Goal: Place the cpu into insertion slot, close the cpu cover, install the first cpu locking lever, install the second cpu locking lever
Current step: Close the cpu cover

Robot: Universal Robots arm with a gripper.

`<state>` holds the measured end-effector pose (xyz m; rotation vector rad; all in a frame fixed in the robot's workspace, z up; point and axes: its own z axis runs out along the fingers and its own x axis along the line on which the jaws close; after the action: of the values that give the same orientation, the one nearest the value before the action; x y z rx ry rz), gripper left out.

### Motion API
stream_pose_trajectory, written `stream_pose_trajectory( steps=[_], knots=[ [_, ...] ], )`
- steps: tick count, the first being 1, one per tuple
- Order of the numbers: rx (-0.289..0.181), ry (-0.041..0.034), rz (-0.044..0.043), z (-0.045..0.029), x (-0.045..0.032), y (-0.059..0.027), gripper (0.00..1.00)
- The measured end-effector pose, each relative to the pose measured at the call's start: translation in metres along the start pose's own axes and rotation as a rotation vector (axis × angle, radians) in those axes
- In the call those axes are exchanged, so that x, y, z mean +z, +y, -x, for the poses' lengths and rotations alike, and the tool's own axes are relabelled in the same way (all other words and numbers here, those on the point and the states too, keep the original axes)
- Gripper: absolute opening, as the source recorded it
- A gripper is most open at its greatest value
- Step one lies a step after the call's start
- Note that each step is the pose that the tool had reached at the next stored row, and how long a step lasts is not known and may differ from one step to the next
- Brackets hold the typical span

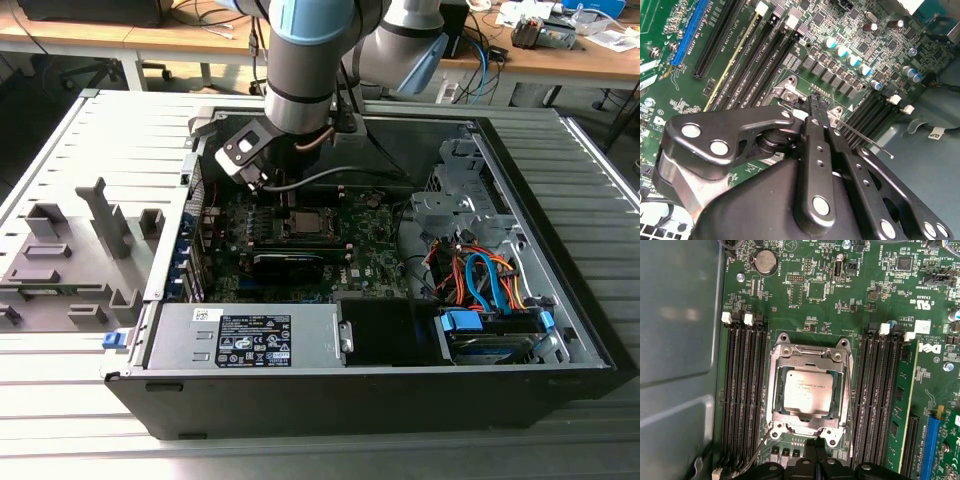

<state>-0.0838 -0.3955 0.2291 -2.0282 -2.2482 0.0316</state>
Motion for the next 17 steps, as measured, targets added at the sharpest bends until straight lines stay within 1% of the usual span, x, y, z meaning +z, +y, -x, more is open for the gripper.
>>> stream_pose_trajectory(
  steps=[7, 17],
  knots=[
    [0.001, 0.0, 0.0, 0.0004, 0.005, 0.0005, 0.11],
    [0.001, 0.0001, 0.0, 0.0007, 0.0097, 0.0009, 0.11]
  ],
)
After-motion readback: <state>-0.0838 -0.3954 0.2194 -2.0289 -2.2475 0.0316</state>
